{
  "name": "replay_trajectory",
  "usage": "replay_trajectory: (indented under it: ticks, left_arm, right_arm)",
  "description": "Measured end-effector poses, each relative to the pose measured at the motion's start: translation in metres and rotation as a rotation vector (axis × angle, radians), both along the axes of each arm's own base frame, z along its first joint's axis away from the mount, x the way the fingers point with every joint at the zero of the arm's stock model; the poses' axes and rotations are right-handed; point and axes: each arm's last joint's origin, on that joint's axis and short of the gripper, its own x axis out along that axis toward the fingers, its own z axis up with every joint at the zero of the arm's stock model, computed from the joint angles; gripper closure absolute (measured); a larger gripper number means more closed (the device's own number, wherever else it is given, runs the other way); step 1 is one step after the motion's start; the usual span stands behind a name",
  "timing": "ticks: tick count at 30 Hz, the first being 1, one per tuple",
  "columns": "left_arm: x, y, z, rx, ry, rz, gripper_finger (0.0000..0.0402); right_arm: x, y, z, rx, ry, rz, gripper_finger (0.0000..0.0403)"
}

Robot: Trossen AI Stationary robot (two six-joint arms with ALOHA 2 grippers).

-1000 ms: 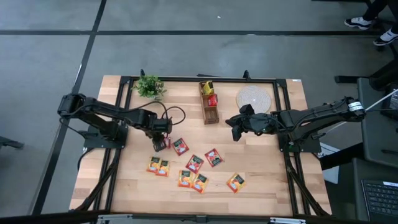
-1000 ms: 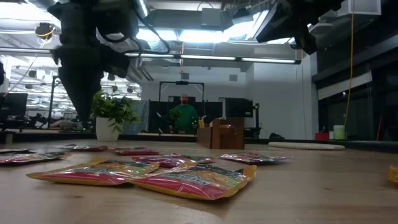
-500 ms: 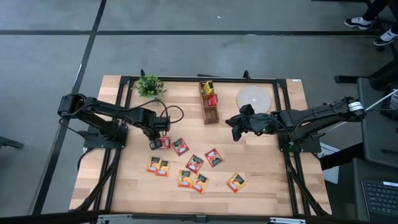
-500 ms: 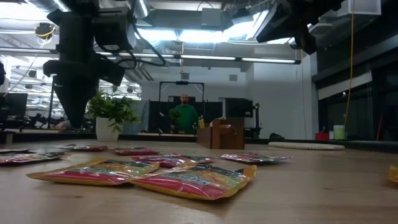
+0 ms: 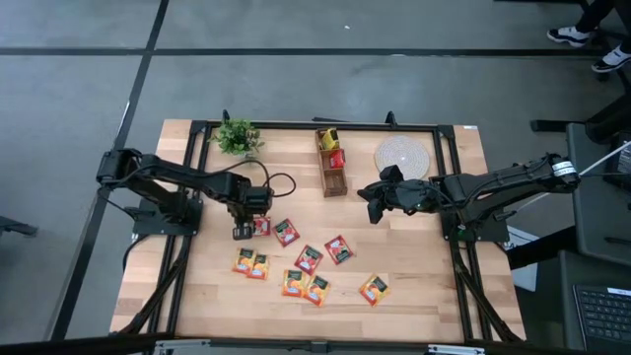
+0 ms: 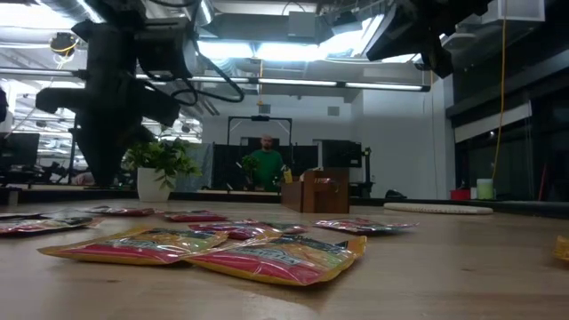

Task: Pick & Place Tea
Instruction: Put the red tea bag into the middle section of the wooden organizer

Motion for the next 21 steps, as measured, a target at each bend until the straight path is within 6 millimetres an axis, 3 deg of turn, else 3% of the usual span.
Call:
replay_trajectory:
  ticks: [8, 16, 21]
  left_arm:
    - [0.009, 0.000, -0.013, 0.000, 0.016, -0.024, 0.0399]
    - [0.007, -0.001, -0.010, -0.042, 0.008, -0.007, 0.0400]
    - [0.016, -0.014, -0.006, -0.105, -0.098, -0.052, 0.0400]
  right_arm:
    - [0.000, 0.000, 0.000, 0.003, -0.001, 0.001, 0.0393]
    - [0.000, 0.000, 0.000, 0.005, -0.001, 0.002, 0.0393]
    - [0.000, 0.000, 0.000, 0.004, -0.001, 0.001, 0.0393]
